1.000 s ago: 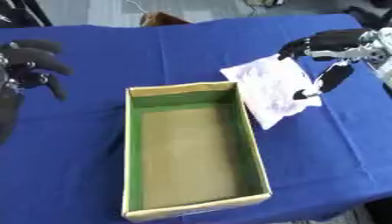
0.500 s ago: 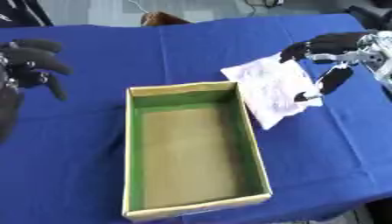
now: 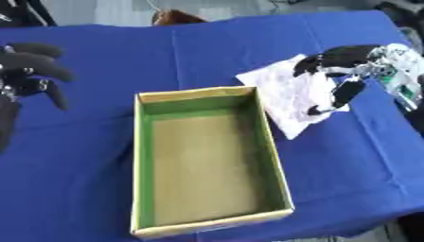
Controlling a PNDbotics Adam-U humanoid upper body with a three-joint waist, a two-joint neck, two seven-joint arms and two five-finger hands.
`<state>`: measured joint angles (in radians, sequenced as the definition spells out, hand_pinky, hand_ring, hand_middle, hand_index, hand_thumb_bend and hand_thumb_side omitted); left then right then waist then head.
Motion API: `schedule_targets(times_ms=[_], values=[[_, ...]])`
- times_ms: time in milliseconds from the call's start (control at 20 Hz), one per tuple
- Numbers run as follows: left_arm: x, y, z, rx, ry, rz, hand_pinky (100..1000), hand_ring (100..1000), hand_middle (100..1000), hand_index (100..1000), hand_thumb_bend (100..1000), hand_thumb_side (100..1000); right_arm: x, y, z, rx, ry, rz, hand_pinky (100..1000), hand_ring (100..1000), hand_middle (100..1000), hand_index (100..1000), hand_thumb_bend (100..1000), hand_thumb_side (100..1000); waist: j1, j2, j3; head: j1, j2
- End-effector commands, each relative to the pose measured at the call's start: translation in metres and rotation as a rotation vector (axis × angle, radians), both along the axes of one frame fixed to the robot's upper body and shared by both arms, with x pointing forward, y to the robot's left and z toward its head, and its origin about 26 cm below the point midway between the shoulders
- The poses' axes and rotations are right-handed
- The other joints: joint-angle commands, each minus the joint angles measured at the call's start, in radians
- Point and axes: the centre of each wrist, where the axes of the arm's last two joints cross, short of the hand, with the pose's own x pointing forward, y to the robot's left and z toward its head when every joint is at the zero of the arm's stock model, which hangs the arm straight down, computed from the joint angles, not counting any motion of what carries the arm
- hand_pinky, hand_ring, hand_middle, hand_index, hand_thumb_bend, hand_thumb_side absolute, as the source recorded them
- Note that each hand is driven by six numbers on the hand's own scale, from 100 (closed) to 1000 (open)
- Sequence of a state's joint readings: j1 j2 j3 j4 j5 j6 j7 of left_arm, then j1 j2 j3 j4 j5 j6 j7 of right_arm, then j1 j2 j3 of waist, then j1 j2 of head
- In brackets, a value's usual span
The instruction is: Pick up objects on the table and place them in the box.
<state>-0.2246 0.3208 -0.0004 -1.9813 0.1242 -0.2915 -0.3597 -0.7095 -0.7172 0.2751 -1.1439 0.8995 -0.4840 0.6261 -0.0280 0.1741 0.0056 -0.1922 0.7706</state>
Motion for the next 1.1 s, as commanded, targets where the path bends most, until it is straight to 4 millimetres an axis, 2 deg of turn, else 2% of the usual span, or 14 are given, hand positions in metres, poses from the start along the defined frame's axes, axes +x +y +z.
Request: schedule_targets(times_ms=[50, 500, 550, 600, 650, 750, 800, 850, 900, 950, 1000, 1050, 1100], values=[[-0.0015, -0.0029, 0.0073, 0.0, -0.028, -0.018, 416, 643, 782, 786, 100, 1000, 0.0017, -0.0056, 0.0107, -0.035, -0.003, 0.013, 728, 783, 954, 952, 567, 663, 0.002, -0.011, 0.001, -0.01, -0.001], [-0.0013, -0.0034, 0.0077, -0.001, -0.03, -0.022, 416, 643, 782, 786, 100, 1000, 0.0018, -0.0081, 0.0058, -0.044, -0.001, 0.005, 717, 772, 943, 945, 575, 648, 0.003, -0.011, 0.002, -0.013, -0.001], [-0.0013, -0.0034, 0.0076, -0.001, -0.03, -0.022, 416, 642, 782, 786, 100, 1000, 0.0018, -0.0081, 0.0057, -0.044, -0.002, 0.005, 661, 736, 909, 927, 580, 631, 0.003, -0.011, 0.002, -0.013, -0.001], [-0.0013, -0.0036, 0.0076, 0.0, -0.03, -0.023, 416, 642, 782, 786, 100, 1000, 0.0017, -0.0081, 0.0055, -0.045, -0.004, 0.004, 641, 723, 897, 922, 584, 624, 0.003, -0.011, 0.002, -0.013, -0.001], [-0.0013, -0.0037, 0.0076, 0.0, -0.03, -0.023, 416, 642, 782, 785, 100, 1000, 0.0016, -0.0082, 0.0051, -0.048, -0.004, 0.003, 559, 653, 848, 893, 594, 595, 0.003, -0.011, 0.002, -0.013, -0.001], [-0.0013, -0.0037, 0.0075, 0.001, -0.03, -0.024, 416, 642, 782, 785, 100, 1000, 0.0014, -0.0081, 0.0042, -0.055, -0.004, 0.0, 455, 582, 797, 858, 589, 571, 0.003, -0.01, 0.003, -0.014, -0.001], [-0.0013, -0.0037, 0.0075, 0.001, -0.03, -0.024, 416, 642, 782, 785, 100, 1000, 0.0012, -0.0081, 0.0039, -0.058, -0.005, 0.0, 400, 582, 797, 858, 589, 571, 0.003, -0.01, 0.003, -0.014, -0.001], [-0.0013, -0.0036, 0.0076, 0.001, -0.03, -0.024, 416, 642, 782, 785, 100, 1000, 0.0011, -0.0082, 0.0039, -0.06, -0.007, -0.001, 346, 512, 745, 815, 579, 547, 0.003, -0.01, 0.003, -0.014, -0.001], [-0.0013, -0.0035, 0.0076, 0.001, -0.031, -0.023, 416, 642, 782, 785, 100, 1000, 0.0008, -0.0084, 0.004, -0.061, -0.011, -0.001, 346, 512, 745, 815, 579, 547, 0.002, -0.01, 0.003, -0.014, -0.001], [-0.0013, -0.0035, 0.0076, 0.001, -0.031, -0.023, 415, 637, 778, 785, 100, 1000, 0.0005, -0.0086, 0.0044, -0.06, -0.017, -0.002, 240, 447, 686, 764, 553, 514, 0.002, -0.01, 0.003, -0.014, -0.001], [-0.0013, -0.0035, 0.0076, 0.001, -0.032, -0.023, 415, 637, 779, 784, 100, 1000, 0.0002, -0.0087, 0.0048, -0.057, -0.025, -0.001, 220, 430, 671, 753, 551, 507, 0.002, -0.01, 0.003, -0.014, -0.001], [-0.0013, -0.0035, 0.0076, 0.0, -0.032, -0.023, 415, 635, 778, 784, 100, 1000, -0.0001, -0.0088, 0.0052, -0.054, -0.033, 0.0, 148, 360, 606, 699, 522, 462, 0.002, -0.01, 0.003, -0.015, -0.001], [-0.0013, -0.0034, 0.0077, 0.0, -0.032, -0.022, 415, 635, 778, 784, 100, 1000, -0.0005, -0.0088, 0.0058, -0.051, -0.043, 0.003, 121, 334, 583, 678, 510, 441, 0.002, -0.01, 0.003, -0.015, -0.001]])
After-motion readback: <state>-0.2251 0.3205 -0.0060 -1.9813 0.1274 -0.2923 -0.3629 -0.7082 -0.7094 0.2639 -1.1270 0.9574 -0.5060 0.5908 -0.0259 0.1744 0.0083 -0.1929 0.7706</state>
